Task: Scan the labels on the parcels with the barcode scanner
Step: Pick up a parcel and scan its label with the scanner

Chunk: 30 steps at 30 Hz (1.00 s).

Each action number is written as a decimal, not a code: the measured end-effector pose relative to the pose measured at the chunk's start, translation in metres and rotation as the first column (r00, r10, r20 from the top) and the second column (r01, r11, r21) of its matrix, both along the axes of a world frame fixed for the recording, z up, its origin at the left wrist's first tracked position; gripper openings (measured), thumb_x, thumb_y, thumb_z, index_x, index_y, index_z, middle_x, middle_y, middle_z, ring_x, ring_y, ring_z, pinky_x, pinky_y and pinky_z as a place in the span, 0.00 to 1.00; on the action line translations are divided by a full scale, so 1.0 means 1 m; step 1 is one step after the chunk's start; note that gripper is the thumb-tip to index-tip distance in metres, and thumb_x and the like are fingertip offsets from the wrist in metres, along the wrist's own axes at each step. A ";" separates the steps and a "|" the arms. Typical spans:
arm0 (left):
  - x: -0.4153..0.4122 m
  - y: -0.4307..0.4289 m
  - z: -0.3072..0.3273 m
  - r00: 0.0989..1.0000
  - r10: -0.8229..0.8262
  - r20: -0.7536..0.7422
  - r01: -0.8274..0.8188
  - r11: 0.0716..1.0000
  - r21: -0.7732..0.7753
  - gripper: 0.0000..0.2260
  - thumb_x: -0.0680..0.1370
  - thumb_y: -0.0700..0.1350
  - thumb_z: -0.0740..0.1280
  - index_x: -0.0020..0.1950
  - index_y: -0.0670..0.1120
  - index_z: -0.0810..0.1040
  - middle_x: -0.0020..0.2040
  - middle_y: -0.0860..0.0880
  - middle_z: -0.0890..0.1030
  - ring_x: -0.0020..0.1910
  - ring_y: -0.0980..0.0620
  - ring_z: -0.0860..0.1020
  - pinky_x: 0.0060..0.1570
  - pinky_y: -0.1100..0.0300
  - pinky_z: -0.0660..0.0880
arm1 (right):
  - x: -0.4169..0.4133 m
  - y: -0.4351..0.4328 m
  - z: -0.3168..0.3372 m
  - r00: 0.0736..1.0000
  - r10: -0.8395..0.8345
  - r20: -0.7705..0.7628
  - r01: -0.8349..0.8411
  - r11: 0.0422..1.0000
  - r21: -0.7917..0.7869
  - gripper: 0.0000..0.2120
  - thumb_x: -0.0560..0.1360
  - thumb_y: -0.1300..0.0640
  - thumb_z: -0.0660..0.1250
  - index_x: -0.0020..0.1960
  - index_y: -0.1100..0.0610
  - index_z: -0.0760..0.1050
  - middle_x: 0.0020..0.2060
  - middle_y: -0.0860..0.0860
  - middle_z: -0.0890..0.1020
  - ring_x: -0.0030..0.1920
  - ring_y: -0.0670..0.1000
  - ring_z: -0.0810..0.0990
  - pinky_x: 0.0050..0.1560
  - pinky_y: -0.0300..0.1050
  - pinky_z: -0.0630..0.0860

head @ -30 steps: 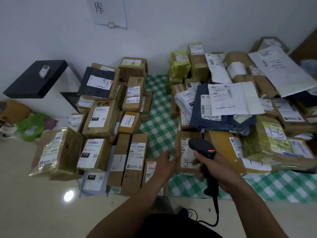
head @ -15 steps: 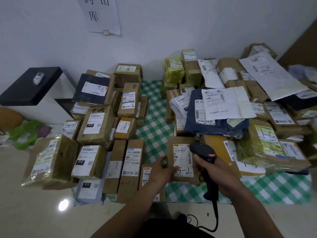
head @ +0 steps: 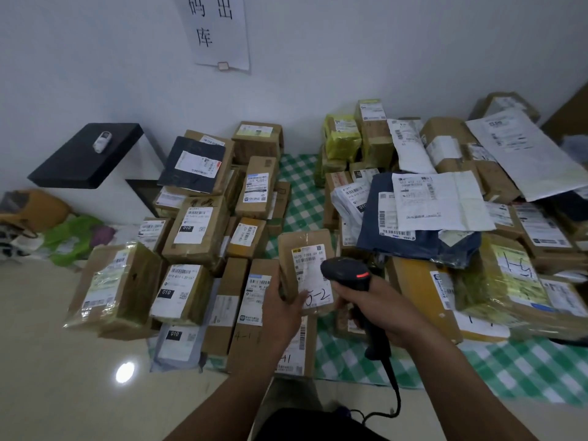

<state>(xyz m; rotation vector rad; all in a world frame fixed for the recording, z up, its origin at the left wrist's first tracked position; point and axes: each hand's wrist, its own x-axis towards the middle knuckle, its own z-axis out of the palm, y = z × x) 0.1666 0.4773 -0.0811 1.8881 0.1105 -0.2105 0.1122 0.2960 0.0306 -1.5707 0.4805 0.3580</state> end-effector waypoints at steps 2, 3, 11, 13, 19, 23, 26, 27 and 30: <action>0.008 -0.001 -0.004 0.999 0.015 0.043 -0.016 1.000 0.015 0.27 0.76 0.43 0.75 0.69 0.63 0.70 0.58 0.59 0.82 0.54 0.68 0.80 0.51 0.64 0.80 | 0.007 0.005 0.003 0.999 0.038 0.003 -0.038 0.999 -0.020 0.08 0.80 0.51 0.72 0.56 0.53 0.81 0.38 0.52 0.86 0.31 0.48 0.79 0.34 0.46 0.74; 0.011 -0.001 -0.003 0.999 0.020 0.048 -0.021 1.000 0.017 0.27 0.76 0.41 0.75 0.69 0.62 0.71 0.57 0.59 0.82 0.52 0.69 0.79 0.47 0.69 0.79 | 0.010 0.006 0.004 0.999 0.050 0.002 -0.050 0.998 -0.028 0.08 0.79 0.50 0.72 0.56 0.52 0.81 0.38 0.52 0.86 0.31 0.48 0.79 0.36 0.46 0.74; 0.027 -0.002 -0.023 0.996 0.082 0.032 -0.085 0.992 0.089 0.34 0.75 0.49 0.74 0.78 0.58 0.65 0.60 0.56 0.80 0.59 0.56 0.80 0.53 0.53 0.81 | 0.018 0.019 0.012 0.993 0.118 -0.013 -0.118 0.992 -0.035 0.05 0.80 0.52 0.71 0.55 0.52 0.81 0.36 0.52 0.84 0.31 0.48 0.78 0.34 0.44 0.73; 0.029 -0.002 -0.030 0.996 0.089 0.029 -0.092 0.990 0.103 0.36 0.75 0.49 0.74 0.79 0.59 0.62 0.62 0.54 0.79 0.59 0.54 0.79 0.55 0.46 0.81 | 0.017 0.021 0.013 0.993 0.117 -0.018 -0.117 0.993 -0.024 0.04 0.80 0.52 0.71 0.54 0.51 0.81 0.35 0.51 0.84 0.32 0.48 0.78 0.35 0.45 0.74; 0.031 -0.002 -0.031 0.996 0.076 0.037 -0.080 0.993 0.091 0.35 0.74 0.50 0.73 0.78 0.61 0.63 0.60 0.54 0.80 0.57 0.54 0.80 0.54 0.45 0.81 | 0.017 0.021 0.012 0.995 0.098 -0.023 -0.098 0.995 -0.001 0.05 0.80 0.52 0.71 0.55 0.50 0.80 0.34 0.51 0.84 0.31 0.47 0.79 0.35 0.44 0.74; 0.032 -0.003 -0.035 0.997 0.070 0.038 -0.074 0.993 0.089 0.34 0.74 0.51 0.73 0.78 0.61 0.64 0.61 0.55 0.80 0.59 0.54 0.80 0.55 0.45 0.81 | 0.018 0.019 0.010 0.995 0.094 -0.022 -0.094 0.996 0.000 0.06 0.80 0.52 0.71 0.56 0.49 0.80 0.35 0.51 0.85 0.31 0.47 0.79 0.34 0.44 0.74; 0.033 -0.002 -0.036 0.997 0.067 0.043 -0.070 0.994 0.088 0.35 0.72 0.53 0.73 0.77 0.62 0.64 0.61 0.55 0.80 0.60 0.52 0.79 0.55 0.44 0.81 | 0.019 0.017 0.009 0.995 0.100 -0.027 -0.101 0.995 -0.009 0.07 0.80 0.51 0.71 0.57 0.50 0.80 0.35 0.51 0.85 0.32 0.48 0.79 0.35 0.44 0.74; 0.035 -0.002 -0.039 0.997 0.068 0.042 -0.072 0.993 0.092 0.35 0.72 0.54 0.73 0.77 0.62 0.64 0.61 0.55 0.80 0.60 0.52 0.79 0.55 0.44 0.81 | 0.019 0.017 0.009 0.994 0.102 -0.029 -0.103 0.995 -0.010 0.07 0.80 0.51 0.71 0.57 0.51 0.80 0.35 0.51 0.85 0.32 0.48 0.79 0.35 0.44 0.74; 0.036 -0.002 -0.040 0.998 0.057 0.040 -0.061 0.993 0.098 0.36 0.73 0.53 0.73 0.78 0.63 0.62 0.62 0.55 0.79 0.61 0.52 0.79 0.55 0.45 0.81 | 0.019 0.016 0.009 0.994 0.105 -0.027 -0.106 0.994 -0.013 0.07 0.80 0.51 0.71 0.57 0.50 0.80 0.35 0.51 0.85 0.32 0.47 0.79 0.35 0.43 0.74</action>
